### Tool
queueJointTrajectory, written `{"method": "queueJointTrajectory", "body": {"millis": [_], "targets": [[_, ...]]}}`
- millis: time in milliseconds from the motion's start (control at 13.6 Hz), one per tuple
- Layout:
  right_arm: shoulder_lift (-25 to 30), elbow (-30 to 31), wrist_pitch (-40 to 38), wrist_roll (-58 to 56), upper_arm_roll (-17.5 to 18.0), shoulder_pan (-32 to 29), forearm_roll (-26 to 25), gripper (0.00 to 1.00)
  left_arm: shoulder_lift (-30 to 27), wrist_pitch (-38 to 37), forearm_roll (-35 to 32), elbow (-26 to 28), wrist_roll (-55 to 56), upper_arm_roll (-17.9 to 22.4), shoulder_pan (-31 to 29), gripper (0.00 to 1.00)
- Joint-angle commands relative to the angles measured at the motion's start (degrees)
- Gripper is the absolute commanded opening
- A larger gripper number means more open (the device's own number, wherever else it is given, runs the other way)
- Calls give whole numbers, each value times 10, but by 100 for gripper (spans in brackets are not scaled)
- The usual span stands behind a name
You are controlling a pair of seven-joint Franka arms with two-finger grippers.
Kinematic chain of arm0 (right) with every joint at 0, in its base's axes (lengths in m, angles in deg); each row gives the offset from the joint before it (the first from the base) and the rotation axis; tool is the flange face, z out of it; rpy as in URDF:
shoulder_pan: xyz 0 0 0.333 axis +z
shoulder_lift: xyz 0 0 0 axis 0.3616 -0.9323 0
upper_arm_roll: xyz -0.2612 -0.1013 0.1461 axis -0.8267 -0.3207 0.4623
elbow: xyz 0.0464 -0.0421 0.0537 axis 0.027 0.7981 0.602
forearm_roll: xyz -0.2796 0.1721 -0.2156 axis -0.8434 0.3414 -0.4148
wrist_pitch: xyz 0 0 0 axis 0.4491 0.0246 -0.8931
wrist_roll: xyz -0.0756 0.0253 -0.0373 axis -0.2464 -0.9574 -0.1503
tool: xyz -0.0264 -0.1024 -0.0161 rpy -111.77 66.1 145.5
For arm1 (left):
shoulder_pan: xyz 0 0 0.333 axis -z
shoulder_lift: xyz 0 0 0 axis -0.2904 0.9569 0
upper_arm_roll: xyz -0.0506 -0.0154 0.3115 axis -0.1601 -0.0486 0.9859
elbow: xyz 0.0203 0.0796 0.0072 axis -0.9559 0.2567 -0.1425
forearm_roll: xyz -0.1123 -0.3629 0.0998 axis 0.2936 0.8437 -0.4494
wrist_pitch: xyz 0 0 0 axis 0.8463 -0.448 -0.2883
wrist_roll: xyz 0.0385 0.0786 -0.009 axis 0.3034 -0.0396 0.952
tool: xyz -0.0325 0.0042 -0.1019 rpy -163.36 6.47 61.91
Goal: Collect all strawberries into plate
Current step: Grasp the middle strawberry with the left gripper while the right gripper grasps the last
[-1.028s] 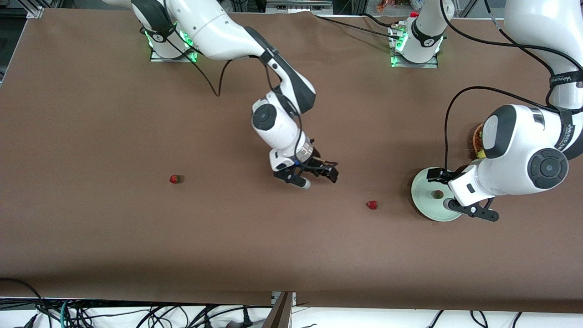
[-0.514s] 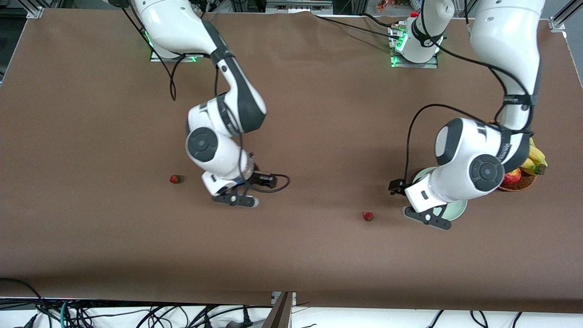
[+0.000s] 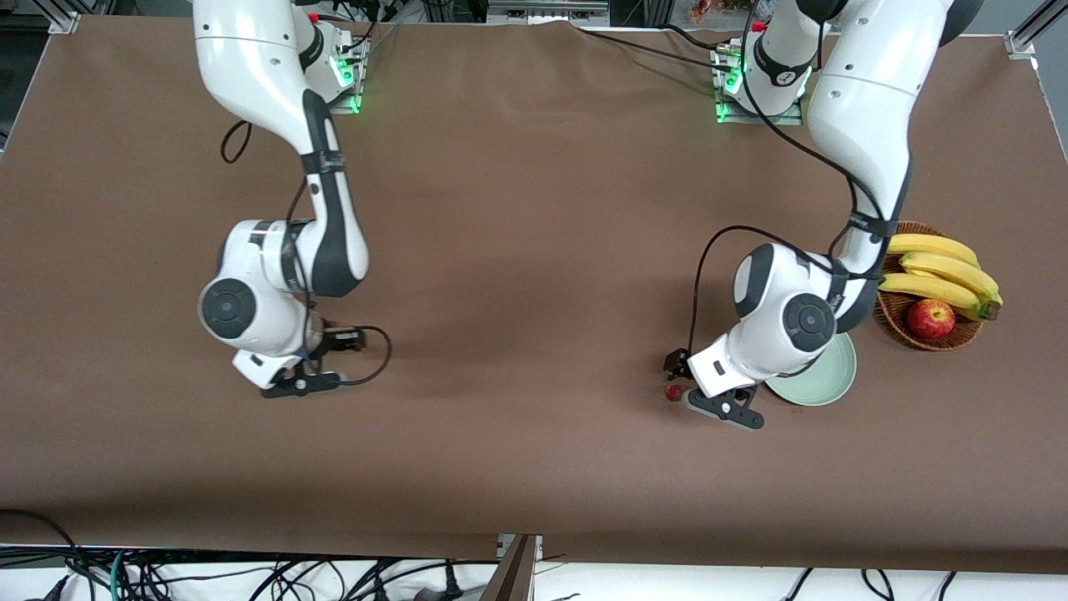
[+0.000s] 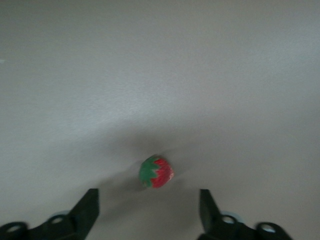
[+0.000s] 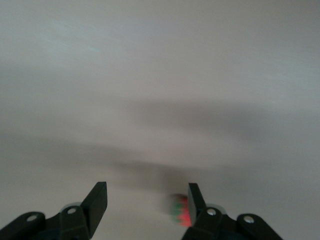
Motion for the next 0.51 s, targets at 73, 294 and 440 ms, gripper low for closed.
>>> {"method": "queueJointTrajectory", "body": {"millis": [73,294,440], "targets": [[30,96,38,-37,-3,4,9,74,20,74,5,16,-11,5,17,61],[26,107,38,-37,-3,3,32,73,29,87,5,23,-12,6,22,51],[23,116,45,-38,0,3,47,69,29,87,5,25,-12,6,24,41]]}}
